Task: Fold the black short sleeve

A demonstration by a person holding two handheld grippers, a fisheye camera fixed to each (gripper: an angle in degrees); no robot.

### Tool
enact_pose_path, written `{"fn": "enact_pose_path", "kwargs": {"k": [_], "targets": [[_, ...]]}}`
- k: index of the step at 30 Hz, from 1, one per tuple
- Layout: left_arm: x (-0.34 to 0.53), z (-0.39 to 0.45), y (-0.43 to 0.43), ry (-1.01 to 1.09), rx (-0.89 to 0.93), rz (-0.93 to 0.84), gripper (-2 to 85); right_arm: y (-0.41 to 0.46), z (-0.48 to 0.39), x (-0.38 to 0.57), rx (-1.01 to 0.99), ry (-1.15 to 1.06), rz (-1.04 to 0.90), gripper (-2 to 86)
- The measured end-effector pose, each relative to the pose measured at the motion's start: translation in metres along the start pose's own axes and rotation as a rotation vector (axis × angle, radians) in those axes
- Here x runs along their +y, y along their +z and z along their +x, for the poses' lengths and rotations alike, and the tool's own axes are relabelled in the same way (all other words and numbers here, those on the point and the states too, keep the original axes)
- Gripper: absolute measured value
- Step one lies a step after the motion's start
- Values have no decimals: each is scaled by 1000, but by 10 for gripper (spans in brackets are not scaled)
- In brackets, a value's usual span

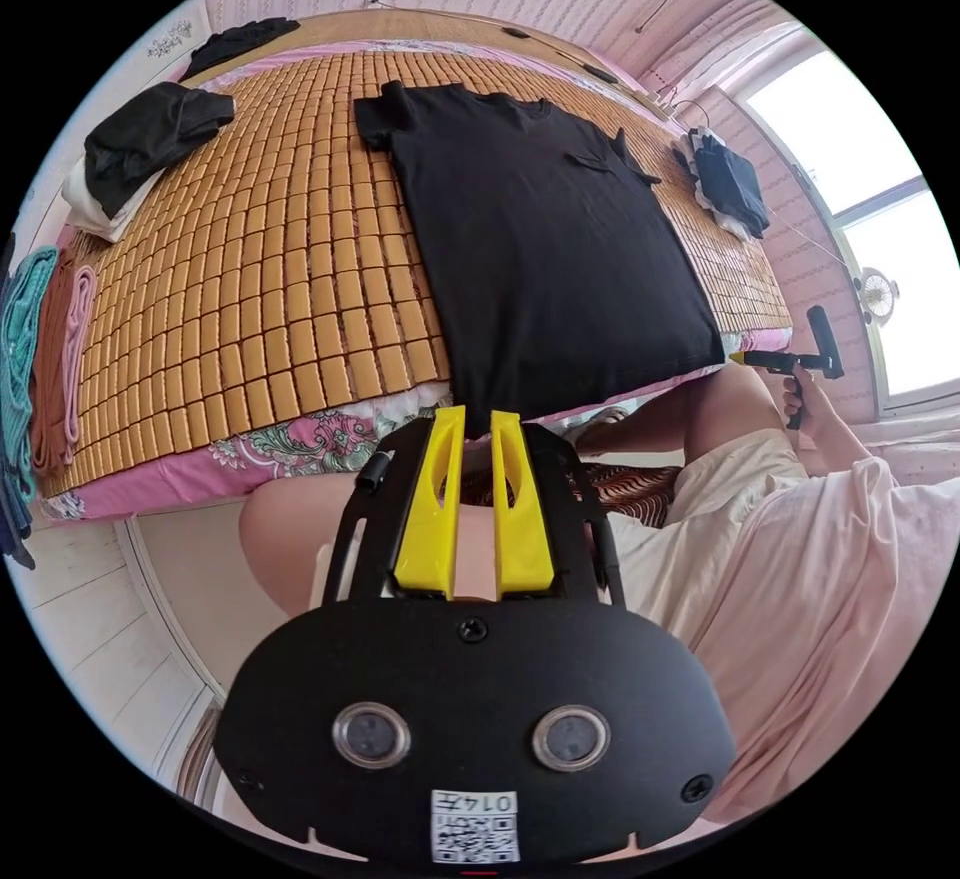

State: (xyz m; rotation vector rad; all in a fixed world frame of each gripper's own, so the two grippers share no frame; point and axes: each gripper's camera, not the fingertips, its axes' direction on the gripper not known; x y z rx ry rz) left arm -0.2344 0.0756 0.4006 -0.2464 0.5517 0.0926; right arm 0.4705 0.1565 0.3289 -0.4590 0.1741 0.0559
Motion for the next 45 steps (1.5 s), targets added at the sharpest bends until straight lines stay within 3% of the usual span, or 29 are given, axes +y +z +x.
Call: {"fn": "enact_pose_path", "kwargs": {"k": [8,19,24,28,33,35,38,41,45], "targets": [[-37,-1,3,58,-44,16,50,-35,-59,-65,178,-159,173,5],[-306,162,68,539,1,1,51,-46,-100,-192,143,-208,305,-9],[-404,235,118,615,16,19,51,-24,-91,-212,199,-149,223,-9],[-453,278,184,632,-21,-33,51,-31,-81,-197,67,-96,308,-8],[-483,276,249,501,-187,-83,35,-36,-94,-180,86,-139,383,-5],[-484,264,246,446,-96,-31,4,-38,-99,-175,100,-146,403,-4],[-476,264,249,554,119,-84,-2,-45,-105,-171,86,-116,417,-4],[-466,261,246,581,115,-60,14,-55,-108,-172,51,-81,409,-4],[-454,220,191,458,158,50,50,-89,-117,-155,39,-33,460,-4]]}}
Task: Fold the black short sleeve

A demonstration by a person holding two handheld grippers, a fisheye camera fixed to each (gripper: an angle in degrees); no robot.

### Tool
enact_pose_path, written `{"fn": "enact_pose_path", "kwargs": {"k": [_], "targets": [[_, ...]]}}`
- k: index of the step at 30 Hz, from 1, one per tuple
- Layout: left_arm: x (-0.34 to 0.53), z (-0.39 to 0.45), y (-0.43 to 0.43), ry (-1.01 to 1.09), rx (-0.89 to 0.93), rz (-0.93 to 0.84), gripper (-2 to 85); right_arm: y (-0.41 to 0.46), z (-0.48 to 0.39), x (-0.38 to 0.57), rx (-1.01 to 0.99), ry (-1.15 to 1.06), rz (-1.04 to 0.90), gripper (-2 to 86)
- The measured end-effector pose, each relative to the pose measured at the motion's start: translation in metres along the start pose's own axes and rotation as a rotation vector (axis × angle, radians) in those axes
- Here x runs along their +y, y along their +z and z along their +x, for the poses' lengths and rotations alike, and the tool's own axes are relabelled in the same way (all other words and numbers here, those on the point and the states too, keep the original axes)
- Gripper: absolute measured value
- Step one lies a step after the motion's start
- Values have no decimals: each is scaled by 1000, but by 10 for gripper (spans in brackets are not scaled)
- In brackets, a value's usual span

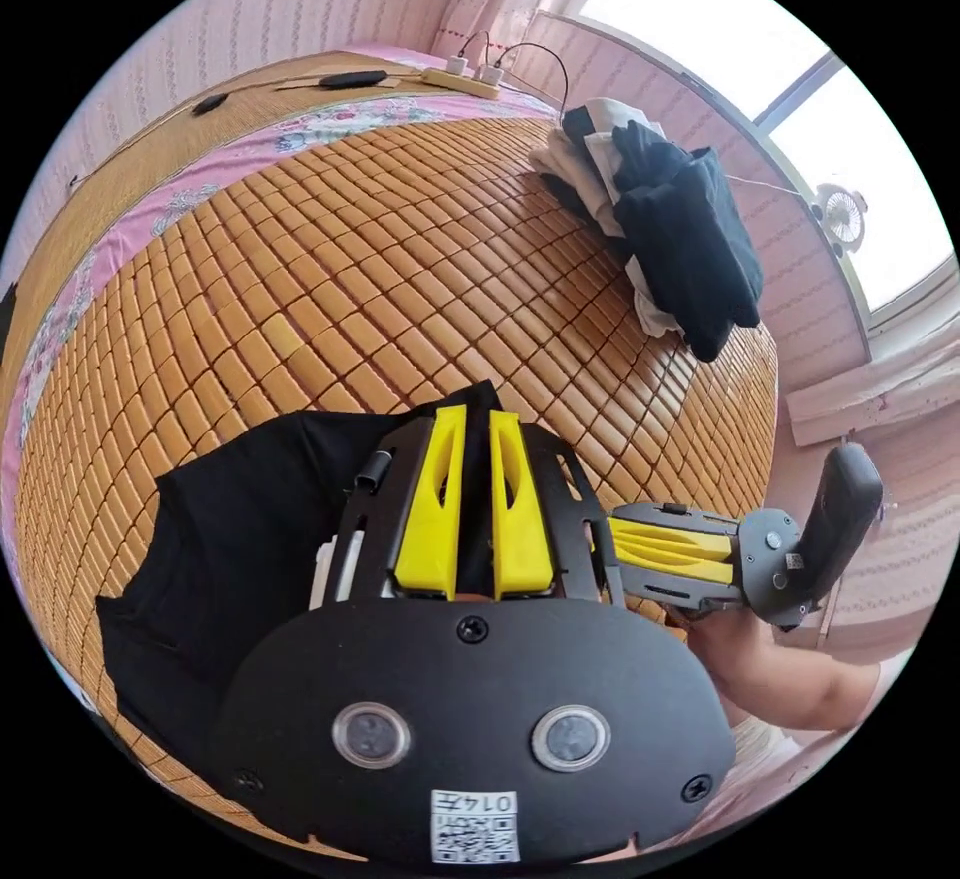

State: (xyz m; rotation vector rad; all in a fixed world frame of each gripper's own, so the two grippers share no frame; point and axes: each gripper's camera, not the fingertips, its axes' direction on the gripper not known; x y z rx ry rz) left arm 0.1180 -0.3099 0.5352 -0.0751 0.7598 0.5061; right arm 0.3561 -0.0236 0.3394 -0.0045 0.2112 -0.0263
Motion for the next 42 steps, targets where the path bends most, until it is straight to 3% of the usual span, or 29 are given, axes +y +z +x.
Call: {"fn": "enact_pose_path", "kwargs": {"k": [6,13,18,31,42], "targets": [[141,-22,-162,43,-117,142,56,-58,-41,39,-48,-5,-8,-3],[413,-99,-280,-356,-243,157,49,-61,-150,71,-44,-255,-248,-3],[497,-115,-310,-509,-221,257,49,-58,-235,45,-114,-406,-312,-3],[508,-173,-335,-539,-160,338,49,-13,-448,-74,-98,-743,-424,-4],[438,-246,-321,-520,-158,284,48,85,-586,-197,37,-763,-509,-4]]}}
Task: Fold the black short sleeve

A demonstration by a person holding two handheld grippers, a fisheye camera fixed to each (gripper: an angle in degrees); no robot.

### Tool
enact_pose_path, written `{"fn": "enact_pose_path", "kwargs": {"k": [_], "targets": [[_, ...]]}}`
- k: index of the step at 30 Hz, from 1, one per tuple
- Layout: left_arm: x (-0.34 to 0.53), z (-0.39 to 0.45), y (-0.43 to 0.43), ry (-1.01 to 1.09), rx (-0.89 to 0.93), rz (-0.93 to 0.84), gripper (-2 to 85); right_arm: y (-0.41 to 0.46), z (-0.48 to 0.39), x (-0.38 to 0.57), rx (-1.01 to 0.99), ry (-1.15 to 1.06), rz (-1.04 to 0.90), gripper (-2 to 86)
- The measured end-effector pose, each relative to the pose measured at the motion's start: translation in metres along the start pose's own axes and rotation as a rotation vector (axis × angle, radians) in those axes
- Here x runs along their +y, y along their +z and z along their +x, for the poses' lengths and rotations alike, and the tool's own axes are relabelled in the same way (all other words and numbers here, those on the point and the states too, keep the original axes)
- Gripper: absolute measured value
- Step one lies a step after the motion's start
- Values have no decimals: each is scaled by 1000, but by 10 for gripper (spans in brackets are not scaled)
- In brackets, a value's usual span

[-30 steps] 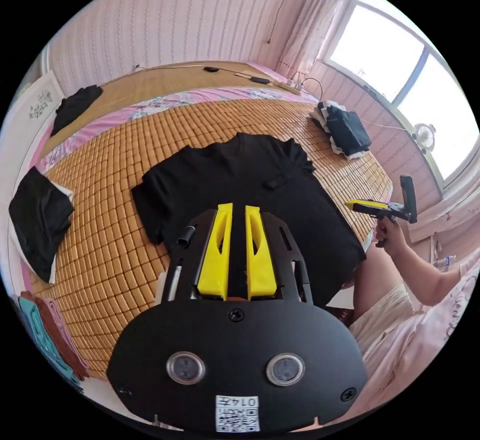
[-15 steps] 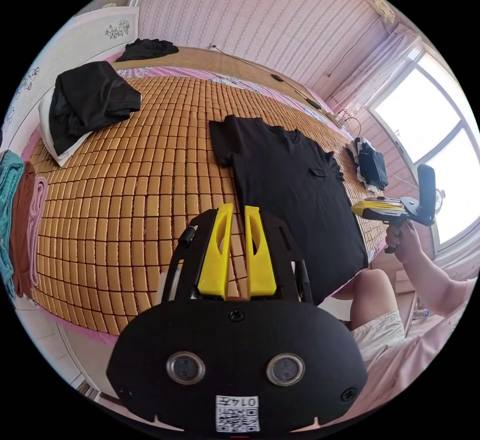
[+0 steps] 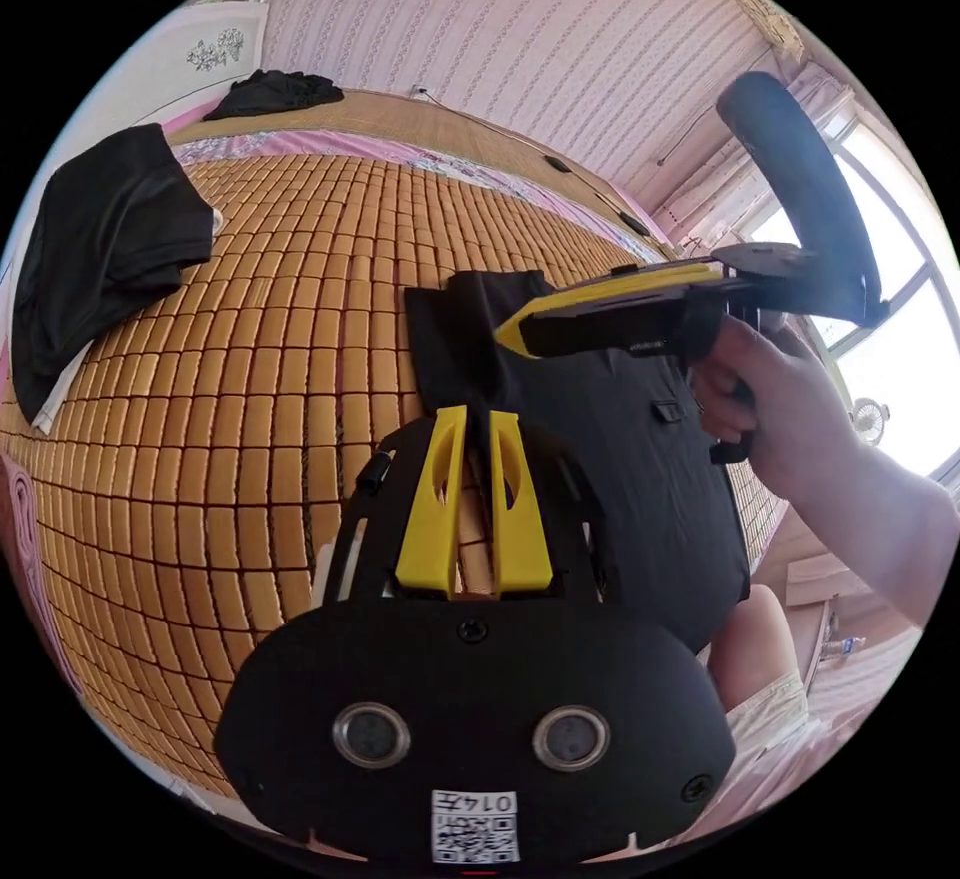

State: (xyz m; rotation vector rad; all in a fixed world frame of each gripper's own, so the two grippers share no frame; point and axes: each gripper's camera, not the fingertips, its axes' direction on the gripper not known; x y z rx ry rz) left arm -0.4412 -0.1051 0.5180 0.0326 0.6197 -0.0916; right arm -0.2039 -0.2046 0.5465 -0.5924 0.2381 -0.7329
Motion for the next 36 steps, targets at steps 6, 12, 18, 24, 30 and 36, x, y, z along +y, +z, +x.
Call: {"fn": "enact_pose_path", "kwargs": {"k": [6,12,18,24,30,36], "targets": [[-5,-17,13,1,-33,-90,46,19,8,-58,33,41,-68,-5],[14,-26,-8,-2,-13,-28,40,8,6,-79,-136,-8,27,-5],[16,-36,-23,-12,-15,-37,26,-19,4,-85,-181,-43,104,-3],[26,-31,-54,10,18,17,41,-88,-5,-25,-65,-140,248,-4],[38,-33,-62,-8,33,8,43,-83,-1,86,-49,-94,83,37],[30,-46,-58,-31,50,49,49,-89,10,151,-39,51,-41,58]]}}
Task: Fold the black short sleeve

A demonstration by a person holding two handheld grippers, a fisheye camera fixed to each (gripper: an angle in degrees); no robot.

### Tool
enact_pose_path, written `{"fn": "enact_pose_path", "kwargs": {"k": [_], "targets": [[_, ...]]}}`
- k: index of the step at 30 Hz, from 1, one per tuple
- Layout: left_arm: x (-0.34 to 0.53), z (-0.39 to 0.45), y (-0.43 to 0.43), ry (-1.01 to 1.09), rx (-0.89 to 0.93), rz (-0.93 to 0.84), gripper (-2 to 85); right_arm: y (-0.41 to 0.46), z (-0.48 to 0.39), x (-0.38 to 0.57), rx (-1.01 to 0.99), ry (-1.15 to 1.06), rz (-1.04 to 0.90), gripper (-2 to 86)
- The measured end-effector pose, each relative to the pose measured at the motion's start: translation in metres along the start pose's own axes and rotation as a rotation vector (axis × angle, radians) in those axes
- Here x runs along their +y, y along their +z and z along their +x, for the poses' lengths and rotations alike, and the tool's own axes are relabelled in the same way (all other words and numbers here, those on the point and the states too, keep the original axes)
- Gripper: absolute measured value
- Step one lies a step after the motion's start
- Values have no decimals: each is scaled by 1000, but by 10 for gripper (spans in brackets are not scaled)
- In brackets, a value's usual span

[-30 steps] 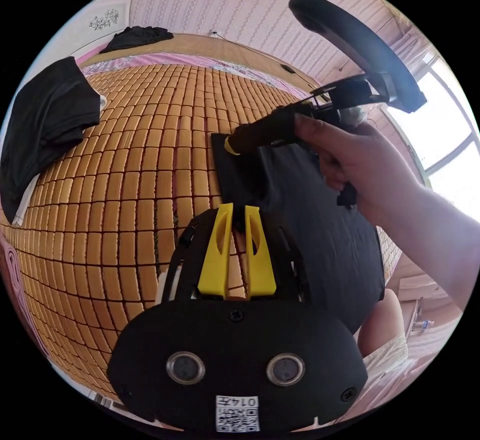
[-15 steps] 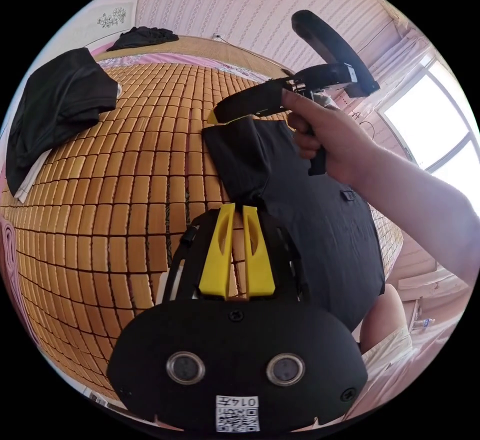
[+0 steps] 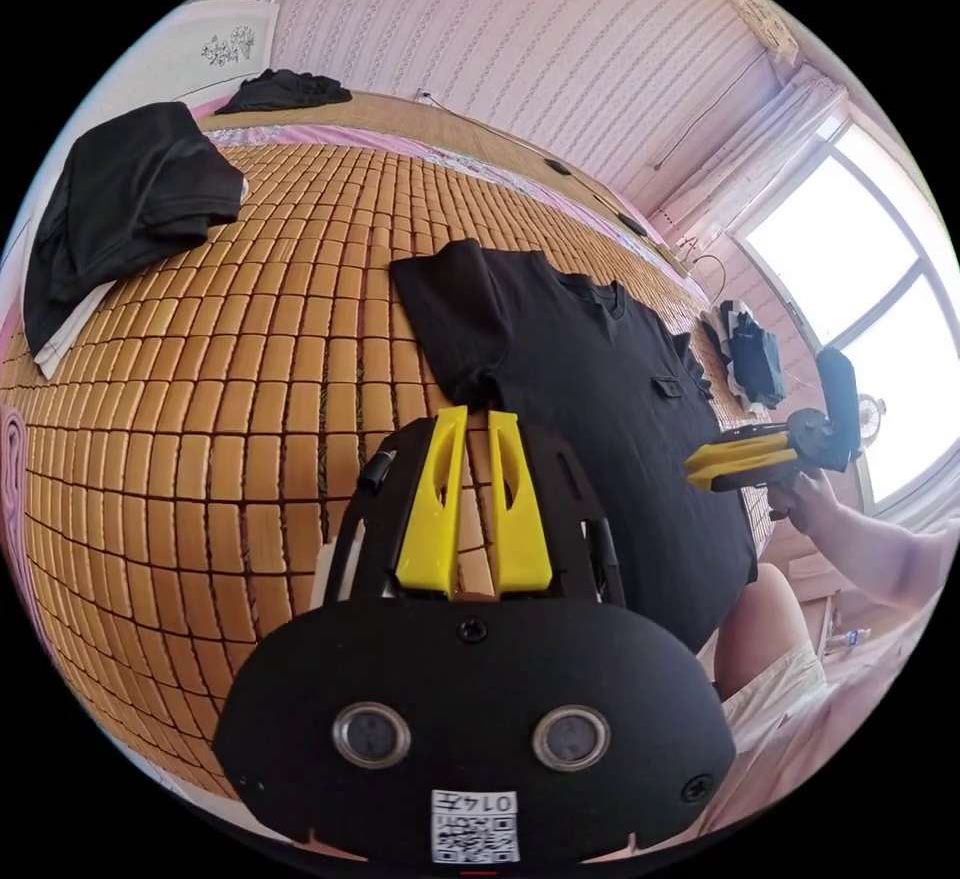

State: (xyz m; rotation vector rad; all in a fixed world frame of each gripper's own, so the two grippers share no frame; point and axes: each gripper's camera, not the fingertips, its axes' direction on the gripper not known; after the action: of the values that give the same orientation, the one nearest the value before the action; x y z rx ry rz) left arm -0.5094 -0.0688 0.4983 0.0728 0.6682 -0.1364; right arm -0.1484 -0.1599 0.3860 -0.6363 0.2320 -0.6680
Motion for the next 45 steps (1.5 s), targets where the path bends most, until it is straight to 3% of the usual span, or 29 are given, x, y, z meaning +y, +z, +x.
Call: {"fn": "enact_pose_path", "kwargs": {"k": [10,21,29,32,36,41,45], "targets": [[-22,-24,14,-206,5,10,53,-6,-52,-171,23,-226,99,72],[-22,-17,39,-189,-52,15,56,50,-65,-277,160,-142,7,84],[-17,-10,57,-149,-63,10,-2,56,-33,-260,102,-93,75,7],[-16,-7,61,-135,-62,13,-7,35,-4,-235,-43,-41,199,3],[-9,26,40,66,30,198,1,-4,52,-148,-206,84,436,8],[5,55,52,139,136,101,72,36,115,-56,-58,255,279,19],[14,67,74,178,105,38,81,54,131,-39,-36,213,226,40]]}}
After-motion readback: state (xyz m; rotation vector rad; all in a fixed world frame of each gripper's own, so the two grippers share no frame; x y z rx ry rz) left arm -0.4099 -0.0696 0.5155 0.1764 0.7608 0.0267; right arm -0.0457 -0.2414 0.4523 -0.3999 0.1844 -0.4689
